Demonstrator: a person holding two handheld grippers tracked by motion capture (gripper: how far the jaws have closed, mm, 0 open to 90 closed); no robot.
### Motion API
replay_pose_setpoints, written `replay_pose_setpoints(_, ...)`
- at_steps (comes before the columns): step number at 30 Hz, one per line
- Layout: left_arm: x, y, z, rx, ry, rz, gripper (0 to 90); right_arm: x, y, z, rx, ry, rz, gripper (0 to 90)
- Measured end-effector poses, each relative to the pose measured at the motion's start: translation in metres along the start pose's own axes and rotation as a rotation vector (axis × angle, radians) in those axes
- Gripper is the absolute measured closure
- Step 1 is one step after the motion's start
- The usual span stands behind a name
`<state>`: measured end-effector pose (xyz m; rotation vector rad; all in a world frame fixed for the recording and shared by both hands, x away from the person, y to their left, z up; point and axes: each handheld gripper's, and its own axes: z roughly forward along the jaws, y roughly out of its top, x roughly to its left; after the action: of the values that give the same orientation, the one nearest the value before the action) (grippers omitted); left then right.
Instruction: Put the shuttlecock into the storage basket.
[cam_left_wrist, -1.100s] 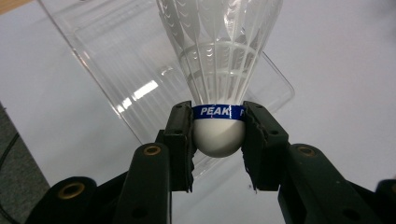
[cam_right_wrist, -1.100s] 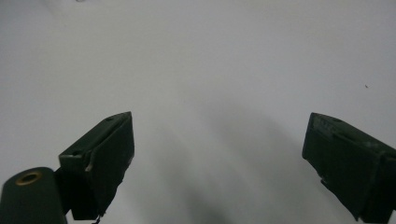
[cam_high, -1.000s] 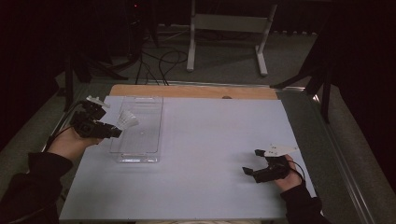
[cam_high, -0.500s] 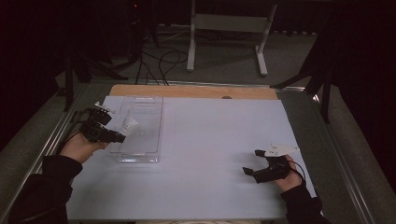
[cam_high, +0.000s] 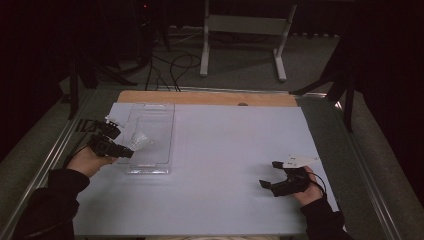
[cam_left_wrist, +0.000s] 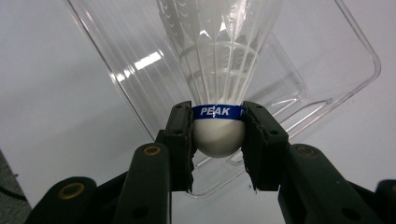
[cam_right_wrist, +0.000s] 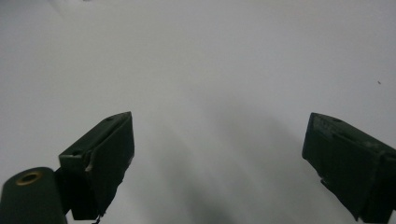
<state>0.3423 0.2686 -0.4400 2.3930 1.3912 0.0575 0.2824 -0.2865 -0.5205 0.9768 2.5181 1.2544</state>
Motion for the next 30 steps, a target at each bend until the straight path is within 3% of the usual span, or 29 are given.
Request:
replay_pose_setpoints(14, -0.003, 0.001, 0.012, 0.075, 0.036, 0.059, 65.6, -0.001, -0.001, 0.0, 0.001, 0.011, 0.006, 9.4)
replay_pose_setpoints(24, -0.006, 0.004, 0.012, 0.096, 0.063, 0.077, 65.4, -0.002, -0.001, 0.0, 0.003, 0.012, 0.011, 9.4)
replay_pose_setpoints(30, -0.008, 0.008, 0.009, 0.098, 0.071, 0.068, 64.8, -0.002, -0.001, 0.0, 0.0, 0.016, 0.014, 9.5)
